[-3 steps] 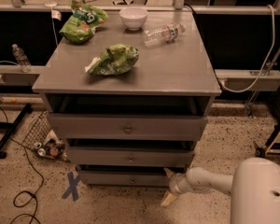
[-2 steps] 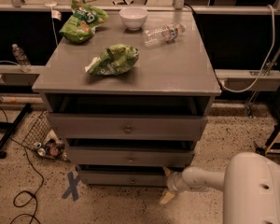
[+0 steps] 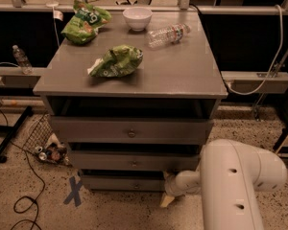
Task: Open bottom drawer
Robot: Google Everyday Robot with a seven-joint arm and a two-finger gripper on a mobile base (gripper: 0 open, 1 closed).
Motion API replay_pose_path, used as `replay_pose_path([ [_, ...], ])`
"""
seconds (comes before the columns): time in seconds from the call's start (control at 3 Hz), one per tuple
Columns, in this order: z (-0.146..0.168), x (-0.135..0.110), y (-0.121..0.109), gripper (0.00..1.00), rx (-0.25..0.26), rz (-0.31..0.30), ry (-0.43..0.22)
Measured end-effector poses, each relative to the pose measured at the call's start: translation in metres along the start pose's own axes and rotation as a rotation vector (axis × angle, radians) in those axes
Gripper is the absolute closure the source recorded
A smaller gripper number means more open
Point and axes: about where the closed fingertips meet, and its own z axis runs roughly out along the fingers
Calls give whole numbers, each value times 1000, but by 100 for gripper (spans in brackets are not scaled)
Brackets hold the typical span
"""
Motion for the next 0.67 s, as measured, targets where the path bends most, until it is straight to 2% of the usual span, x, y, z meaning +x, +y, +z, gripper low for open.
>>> replay_pose_path([
  [0.33,7,-7,-2,0,3,-24,19],
  [0.67,36,-15,-3,0,-45,-50,26],
])
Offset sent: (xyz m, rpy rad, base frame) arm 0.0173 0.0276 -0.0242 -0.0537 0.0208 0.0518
